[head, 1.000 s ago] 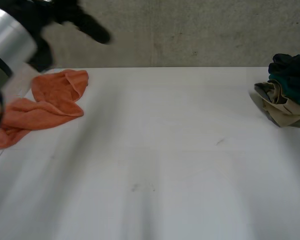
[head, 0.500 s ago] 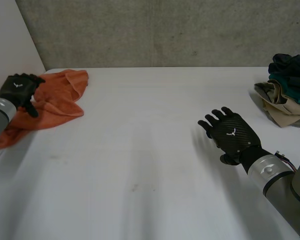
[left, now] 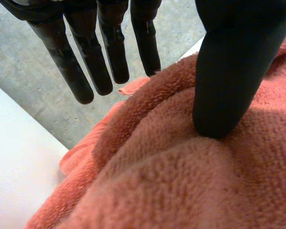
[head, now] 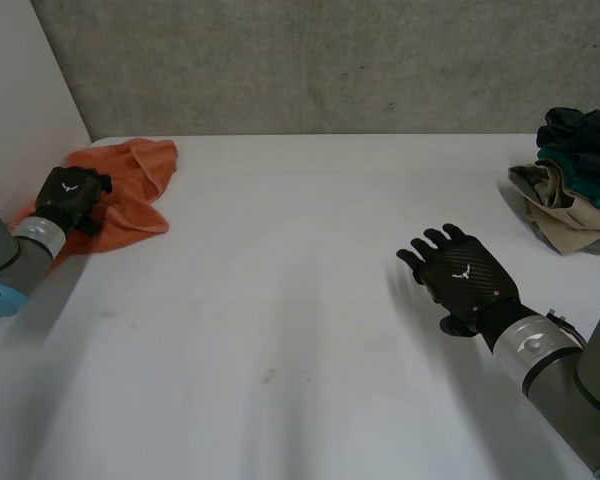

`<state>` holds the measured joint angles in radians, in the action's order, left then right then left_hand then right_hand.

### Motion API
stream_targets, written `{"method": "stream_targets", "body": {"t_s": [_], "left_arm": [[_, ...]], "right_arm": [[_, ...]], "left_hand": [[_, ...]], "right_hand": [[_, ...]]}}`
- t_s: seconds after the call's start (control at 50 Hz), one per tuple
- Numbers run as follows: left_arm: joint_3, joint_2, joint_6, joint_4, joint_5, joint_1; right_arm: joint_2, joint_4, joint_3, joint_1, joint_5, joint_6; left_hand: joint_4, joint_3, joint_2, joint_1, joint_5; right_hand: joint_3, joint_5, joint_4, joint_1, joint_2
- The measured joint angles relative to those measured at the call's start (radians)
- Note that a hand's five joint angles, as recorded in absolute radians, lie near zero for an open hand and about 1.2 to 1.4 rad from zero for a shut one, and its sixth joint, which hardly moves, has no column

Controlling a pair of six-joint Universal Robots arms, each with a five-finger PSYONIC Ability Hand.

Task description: Fold the laundry.

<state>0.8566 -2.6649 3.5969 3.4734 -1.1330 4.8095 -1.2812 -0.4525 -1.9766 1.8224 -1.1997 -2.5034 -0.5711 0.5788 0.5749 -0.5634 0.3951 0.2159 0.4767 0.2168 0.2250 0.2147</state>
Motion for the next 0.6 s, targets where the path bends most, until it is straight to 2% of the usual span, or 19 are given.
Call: {"method": "stream_targets", "body": {"t_s": [0.18,0.24,0.26,0.28,0.3,0.42,0.58,0.6], "left_arm": [[0.007,0.004,0.005,-0.002,-0.002,-0.013],[0.005,0.001,0.006,-0.002,0.000,-0.014],[0.004,0.000,0.006,-0.002,0.000,-0.015],[0.004,-0.001,0.006,-0.002,0.000,-0.015],[0.004,-0.001,0.006,-0.002,-0.001,-0.017],[0.014,0.014,0.006,0.005,-0.010,-0.037],[0.136,0.219,-0.021,0.020,-0.043,-0.111],[0.211,0.333,-0.045,0.029,-0.050,-0.159]], "right_arm": [[-0.001,0.000,-0.003,0.001,0.001,-0.001],[-0.001,0.000,-0.003,0.002,0.001,-0.001],[-0.001,0.000,-0.003,0.003,0.001,-0.001],[-0.001,0.000,-0.003,0.003,0.001,-0.001],[-0.001,0.000,-0.003,0.003,0.001,-0.001],[-0.001,0.000,-0.002,0.003,0.000,-0.001],[-0.004,-0.008,-0.003,0.000,-0.004,-0.011],[-0.008,-0.013,-0.001,-0.005,-0.009,-0.027]], "left_hand": [[-0.004,0.003,0.004,-0.015,0.004],[-0.209,0.199,0.219,-0.251,0.204],[-0.411,0.400,0.408,-0.465,0.399],[-0.426,0.415,0.438,-0.480,0.414],[-0.555,0.546,0.558,-0.580,0.533],[-0.625,0.594,0.612,-0.582,0.562],[-0.626,0.605,0.617,-0.582,0.562],[-0.626,0.605,0.617,-0.582,0.562]], "right_hand": [[0.000,0.000,0.000,0.000,0.000],[0.000,0.000,0.000,0.000,0.000],[0.000,0.000,0.000,0.000,0.000],[0.000,0.000,0.000,0.000,0.000],[0.000,0.000,0.000,0.000,0.000],[0.000,0.000,0.000,0.000,0.000],[0.000,0.000,0.000,0.000,0.000],[0.000,0.000,0.000,0.000,0.000]]}}
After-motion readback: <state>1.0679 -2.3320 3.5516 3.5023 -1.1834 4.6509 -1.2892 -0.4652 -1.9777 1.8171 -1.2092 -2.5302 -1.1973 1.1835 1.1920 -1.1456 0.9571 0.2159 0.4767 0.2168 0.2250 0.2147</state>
